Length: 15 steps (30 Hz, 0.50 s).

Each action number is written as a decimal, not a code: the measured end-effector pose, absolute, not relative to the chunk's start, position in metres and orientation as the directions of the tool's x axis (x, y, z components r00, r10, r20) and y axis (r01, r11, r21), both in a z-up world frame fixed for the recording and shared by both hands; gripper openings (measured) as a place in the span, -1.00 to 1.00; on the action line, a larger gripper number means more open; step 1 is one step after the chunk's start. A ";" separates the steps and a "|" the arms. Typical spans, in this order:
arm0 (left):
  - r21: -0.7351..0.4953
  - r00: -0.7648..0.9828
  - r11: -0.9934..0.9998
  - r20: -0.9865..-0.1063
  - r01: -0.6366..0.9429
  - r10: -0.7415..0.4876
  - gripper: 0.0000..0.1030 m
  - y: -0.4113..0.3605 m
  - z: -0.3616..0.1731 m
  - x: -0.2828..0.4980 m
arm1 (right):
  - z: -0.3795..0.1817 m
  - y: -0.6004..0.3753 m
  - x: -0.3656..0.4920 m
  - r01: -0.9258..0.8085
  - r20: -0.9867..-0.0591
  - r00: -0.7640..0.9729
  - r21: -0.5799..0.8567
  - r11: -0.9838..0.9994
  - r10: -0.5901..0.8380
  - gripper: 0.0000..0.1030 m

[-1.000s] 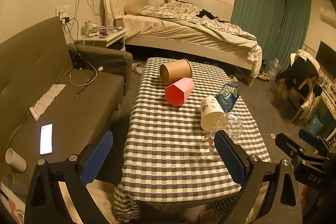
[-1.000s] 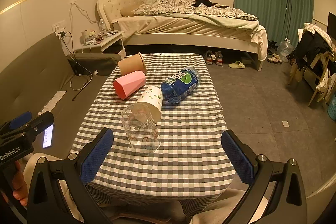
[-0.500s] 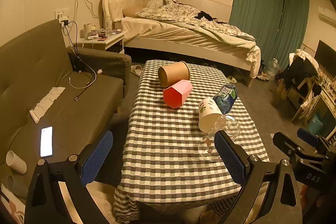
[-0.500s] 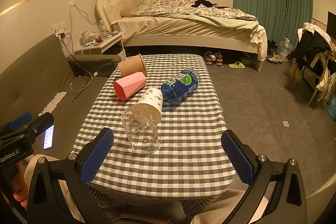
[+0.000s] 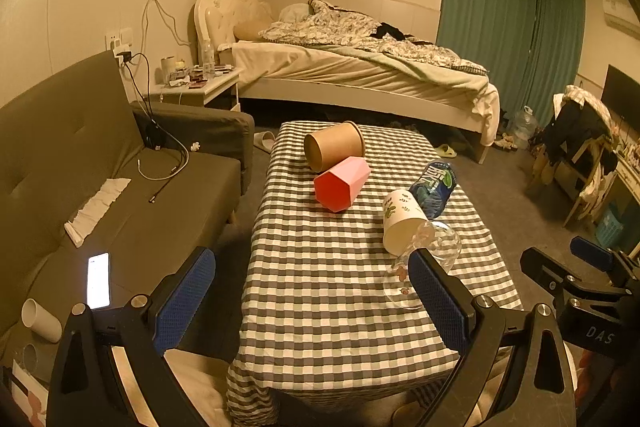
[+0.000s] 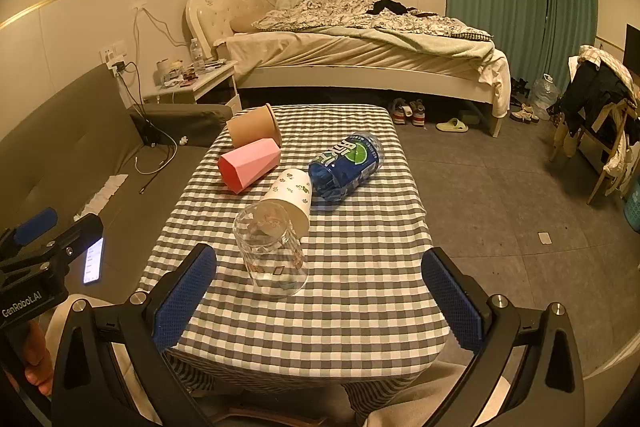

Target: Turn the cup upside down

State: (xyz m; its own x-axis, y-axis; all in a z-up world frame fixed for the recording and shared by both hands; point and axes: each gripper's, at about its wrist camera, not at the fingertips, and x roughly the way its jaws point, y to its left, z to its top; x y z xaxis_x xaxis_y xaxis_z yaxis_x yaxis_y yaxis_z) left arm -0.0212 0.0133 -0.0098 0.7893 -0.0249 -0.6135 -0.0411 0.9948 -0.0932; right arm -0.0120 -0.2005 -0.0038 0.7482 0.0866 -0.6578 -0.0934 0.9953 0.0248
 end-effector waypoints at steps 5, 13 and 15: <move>-0.094 0.789 0.995 -0.614 -0.042 -0.025 0.94 0.013 -0.010 -0.021 | -0.003 -0.200 -0.012 -0.094 -0.659 0.748 0.024 0.995 0.086 0.99; -0.092 0.789 0.995 -0.613 -0.041 -0.024 0.94 0.013 -0.010 -0.021 | -0.003 -0.199 -0.011 -0.093 -0.659 0.748 0.023 0.995 0.085 0.99; -0.092 0.790 0.995 -0.613 -0.041 -0.025 0.94 0.013 -0.010 -0.021 | -0.004 -0.200 -0.012 -0.090 -0.660 0.747 0.024 0.996 0.084 0.99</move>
State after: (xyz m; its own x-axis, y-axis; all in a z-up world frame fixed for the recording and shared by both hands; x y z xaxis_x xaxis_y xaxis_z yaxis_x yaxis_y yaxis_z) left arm -0.0212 0.0129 -0.0096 0.7897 -0.0245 -0.6130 -0.0409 0.9949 -0.0924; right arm -0.0116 -0.1997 -0.0036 0.7466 0.0840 -0.6600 -0.0905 0.9956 0.0243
